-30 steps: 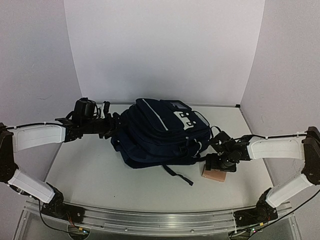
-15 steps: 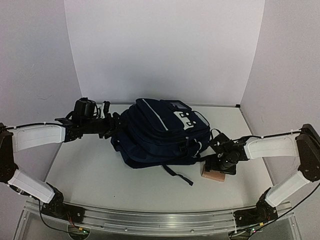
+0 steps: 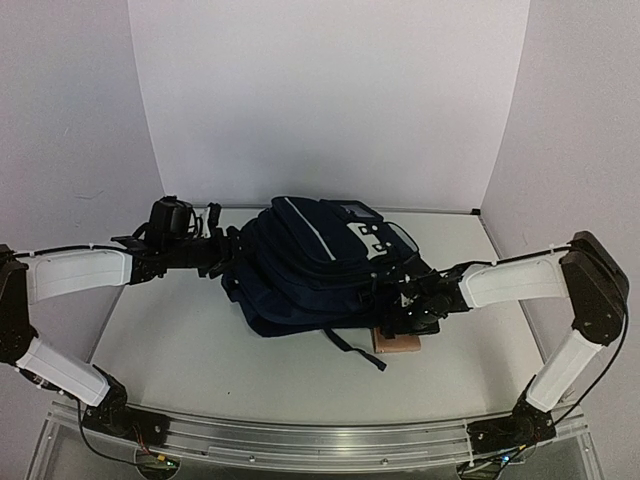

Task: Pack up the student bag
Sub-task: Pick up the personal item from the center of the board.

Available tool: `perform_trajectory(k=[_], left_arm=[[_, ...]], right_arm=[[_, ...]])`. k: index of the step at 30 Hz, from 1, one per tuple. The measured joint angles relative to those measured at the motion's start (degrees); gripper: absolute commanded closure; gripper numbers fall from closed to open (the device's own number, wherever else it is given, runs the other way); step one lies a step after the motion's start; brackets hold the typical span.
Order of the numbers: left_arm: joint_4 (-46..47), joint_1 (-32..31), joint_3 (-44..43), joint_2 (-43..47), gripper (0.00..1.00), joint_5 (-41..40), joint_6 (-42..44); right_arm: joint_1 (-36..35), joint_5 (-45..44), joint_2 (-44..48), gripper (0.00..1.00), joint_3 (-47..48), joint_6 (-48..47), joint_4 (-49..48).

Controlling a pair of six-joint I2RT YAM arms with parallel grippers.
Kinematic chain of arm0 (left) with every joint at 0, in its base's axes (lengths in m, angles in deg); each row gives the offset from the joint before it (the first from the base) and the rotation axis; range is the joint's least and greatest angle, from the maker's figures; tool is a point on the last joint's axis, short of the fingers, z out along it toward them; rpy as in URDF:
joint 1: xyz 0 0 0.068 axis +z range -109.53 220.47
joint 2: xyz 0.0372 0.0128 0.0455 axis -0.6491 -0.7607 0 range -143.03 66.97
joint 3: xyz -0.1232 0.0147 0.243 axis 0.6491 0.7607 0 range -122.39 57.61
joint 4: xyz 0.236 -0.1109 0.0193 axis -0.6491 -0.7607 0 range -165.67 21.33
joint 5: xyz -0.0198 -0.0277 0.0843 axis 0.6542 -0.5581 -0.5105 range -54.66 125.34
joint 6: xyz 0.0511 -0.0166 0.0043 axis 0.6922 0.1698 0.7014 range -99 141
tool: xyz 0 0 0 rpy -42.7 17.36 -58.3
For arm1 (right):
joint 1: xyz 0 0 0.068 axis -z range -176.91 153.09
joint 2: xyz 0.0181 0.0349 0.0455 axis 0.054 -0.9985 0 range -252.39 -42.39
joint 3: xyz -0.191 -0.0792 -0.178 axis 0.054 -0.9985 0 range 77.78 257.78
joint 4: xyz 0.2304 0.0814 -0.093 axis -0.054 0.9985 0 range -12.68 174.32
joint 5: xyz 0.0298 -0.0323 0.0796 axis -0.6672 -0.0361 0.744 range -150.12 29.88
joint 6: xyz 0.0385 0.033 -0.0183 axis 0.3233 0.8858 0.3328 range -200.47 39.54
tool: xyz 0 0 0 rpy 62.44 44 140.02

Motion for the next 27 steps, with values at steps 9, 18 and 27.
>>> perform_trajectory(k=[9, 18, 27], left_arm=[[-1.2, 0.0, 0.0, 0.0, 0.26, -0.2, 0.2], [-2.4, 0.0, 0.2, 0.0, 0.26, -0.6, 0.9], [-2.4, 0.0, 0.3, 0.0, 0.26, -0.4, 1.7]], right_arm=[[-7.5, -3.0, 0.8, 0.09, 2.4, 2.7, 2.8], [-6.8, -5.4, 19.5, 0.24, -6.2, 27.7, 0.4], [-5.0, -1.9, 20.3, 0.33, -16.1, 44.8, -7.1]])
